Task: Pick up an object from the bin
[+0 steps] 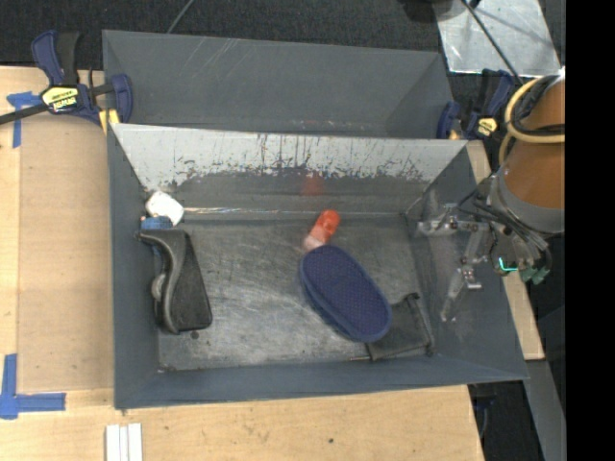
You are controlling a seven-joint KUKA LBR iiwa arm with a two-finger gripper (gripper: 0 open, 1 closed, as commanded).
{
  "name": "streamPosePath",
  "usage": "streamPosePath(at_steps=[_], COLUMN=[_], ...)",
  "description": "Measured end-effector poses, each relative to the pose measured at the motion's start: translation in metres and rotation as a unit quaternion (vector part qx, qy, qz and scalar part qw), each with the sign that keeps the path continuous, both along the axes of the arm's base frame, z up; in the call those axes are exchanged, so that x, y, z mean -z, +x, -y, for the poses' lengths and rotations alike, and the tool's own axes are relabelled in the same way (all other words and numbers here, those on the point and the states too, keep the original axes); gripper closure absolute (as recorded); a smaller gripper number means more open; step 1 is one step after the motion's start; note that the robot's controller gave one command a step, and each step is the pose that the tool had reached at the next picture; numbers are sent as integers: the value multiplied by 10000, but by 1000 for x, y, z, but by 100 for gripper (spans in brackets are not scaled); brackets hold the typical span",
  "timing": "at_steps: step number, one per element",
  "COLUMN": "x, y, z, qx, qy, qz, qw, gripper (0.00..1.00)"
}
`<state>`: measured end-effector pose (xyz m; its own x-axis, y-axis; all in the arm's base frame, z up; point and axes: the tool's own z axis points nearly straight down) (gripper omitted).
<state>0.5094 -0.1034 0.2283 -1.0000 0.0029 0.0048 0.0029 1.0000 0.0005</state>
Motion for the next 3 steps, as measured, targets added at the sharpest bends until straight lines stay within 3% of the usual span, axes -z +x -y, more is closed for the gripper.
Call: streamPosePath(at_steps=[1,2,3], x=[154,127,128], y=[-20,-24,-5], z=[20,1,30], qx=[-1650,-3272,-4868], qy=[-21,-4,20], qz=[81,54,35], qw=[9863,9449,8735], gripper=[0,0,0])
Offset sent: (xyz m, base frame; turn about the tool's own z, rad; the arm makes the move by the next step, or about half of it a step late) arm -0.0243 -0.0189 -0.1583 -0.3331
